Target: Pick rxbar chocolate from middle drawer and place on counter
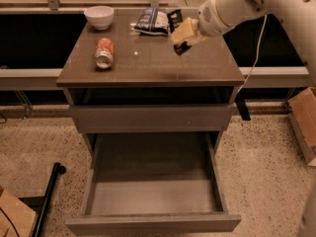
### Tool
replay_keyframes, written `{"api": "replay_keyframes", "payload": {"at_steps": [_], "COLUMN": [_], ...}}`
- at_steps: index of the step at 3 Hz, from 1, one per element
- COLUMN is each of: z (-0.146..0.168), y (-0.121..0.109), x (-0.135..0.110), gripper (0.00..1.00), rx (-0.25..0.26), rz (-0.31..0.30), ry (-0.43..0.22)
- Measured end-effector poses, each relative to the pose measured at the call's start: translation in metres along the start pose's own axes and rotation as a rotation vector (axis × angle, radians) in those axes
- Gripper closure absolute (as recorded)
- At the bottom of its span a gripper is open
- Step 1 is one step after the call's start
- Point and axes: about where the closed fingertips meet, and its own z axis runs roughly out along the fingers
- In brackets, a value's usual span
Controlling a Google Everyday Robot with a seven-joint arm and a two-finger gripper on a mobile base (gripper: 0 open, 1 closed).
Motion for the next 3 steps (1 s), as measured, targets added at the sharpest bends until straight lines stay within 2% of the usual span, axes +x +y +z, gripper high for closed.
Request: {"api": "replay_keyframes", "payload": {"at_steps": [1,2,3], "z": [-0.0104,-0.0074,-0.0074], "y": [0.0021,0.0031,0.0031], "x": [-0.0171,-0.0167,-0.0167], "gripper": [0.11,0.00,0.00], "rx": [-0.002,-0.005,-0.005], "rz": [-0.003,-0.004,-0.004], "ry": [-0.039,-0.036,-0.036]}}
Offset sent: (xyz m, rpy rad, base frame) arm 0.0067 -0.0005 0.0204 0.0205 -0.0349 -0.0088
